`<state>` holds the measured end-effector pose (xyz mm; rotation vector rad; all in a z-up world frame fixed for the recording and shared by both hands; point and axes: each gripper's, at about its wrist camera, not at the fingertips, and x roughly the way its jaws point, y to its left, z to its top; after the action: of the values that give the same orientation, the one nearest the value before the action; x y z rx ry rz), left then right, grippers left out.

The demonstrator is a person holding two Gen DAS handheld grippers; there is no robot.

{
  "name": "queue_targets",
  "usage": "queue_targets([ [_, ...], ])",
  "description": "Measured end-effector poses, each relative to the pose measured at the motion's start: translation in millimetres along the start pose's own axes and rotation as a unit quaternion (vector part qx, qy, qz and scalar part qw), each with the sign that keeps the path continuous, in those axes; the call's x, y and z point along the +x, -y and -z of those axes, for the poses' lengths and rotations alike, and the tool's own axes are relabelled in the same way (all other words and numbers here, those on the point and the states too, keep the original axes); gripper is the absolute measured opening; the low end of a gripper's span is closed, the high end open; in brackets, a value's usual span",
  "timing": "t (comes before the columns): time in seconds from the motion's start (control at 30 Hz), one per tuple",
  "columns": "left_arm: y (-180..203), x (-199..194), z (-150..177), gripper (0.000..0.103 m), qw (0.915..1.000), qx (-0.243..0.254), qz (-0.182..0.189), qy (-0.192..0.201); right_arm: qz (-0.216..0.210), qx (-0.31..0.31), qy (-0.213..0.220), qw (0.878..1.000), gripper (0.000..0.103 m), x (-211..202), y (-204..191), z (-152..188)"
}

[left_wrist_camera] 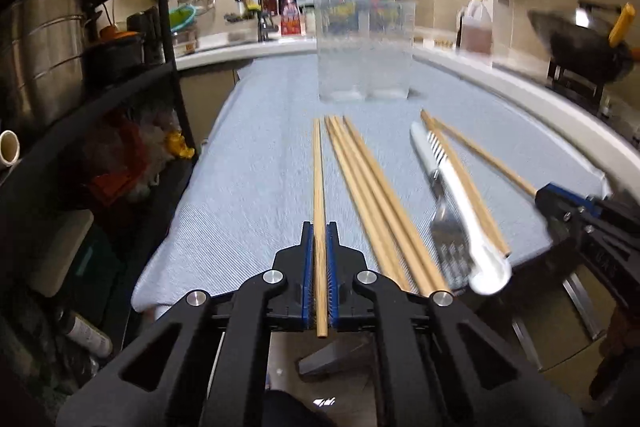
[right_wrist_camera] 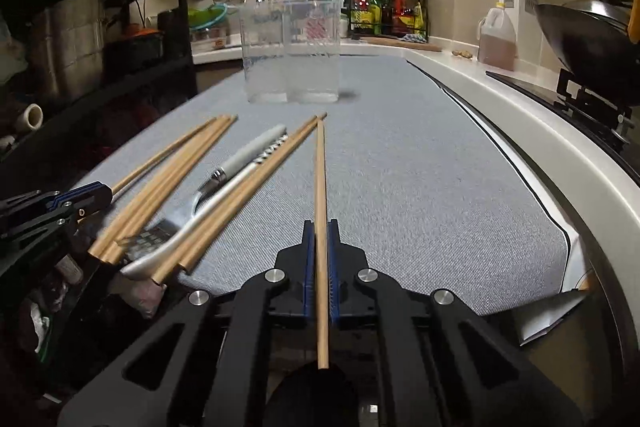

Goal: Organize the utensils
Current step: 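Close the right tool on one wooden chopstick while the left tool grasps another chopstick, then lift both chopsticks upright over the clear container and open both tools to drop them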

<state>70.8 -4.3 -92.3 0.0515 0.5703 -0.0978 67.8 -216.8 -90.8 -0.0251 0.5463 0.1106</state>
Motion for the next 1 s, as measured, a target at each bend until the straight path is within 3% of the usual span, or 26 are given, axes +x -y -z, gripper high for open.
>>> queue_targets([
  [0.3, -6.8, -40.6, -39.5, 0.006, 0.9975, -0.012, 0.023, 0.066, -0.006, 0.007, 0.061, 0.998, 0.007, -35.3, 5.8, -45.2],
  [0.5, -7.5, -49.6, -66.6, 0.006, 0.9951, -0.009, 0.034, 0.092, -0.016, 0.008, 0.079, 0.997, 0.007, -38.9, 4.9, -71.4],
  [1.0, -19.9, -27.4, -131.7, 0.006, 0.9977, -0.028, 0.037, 0.049, -0.019, 0.011, 0.068, 0.997, 0.007, -14.7, 8.9, -139.4],
])
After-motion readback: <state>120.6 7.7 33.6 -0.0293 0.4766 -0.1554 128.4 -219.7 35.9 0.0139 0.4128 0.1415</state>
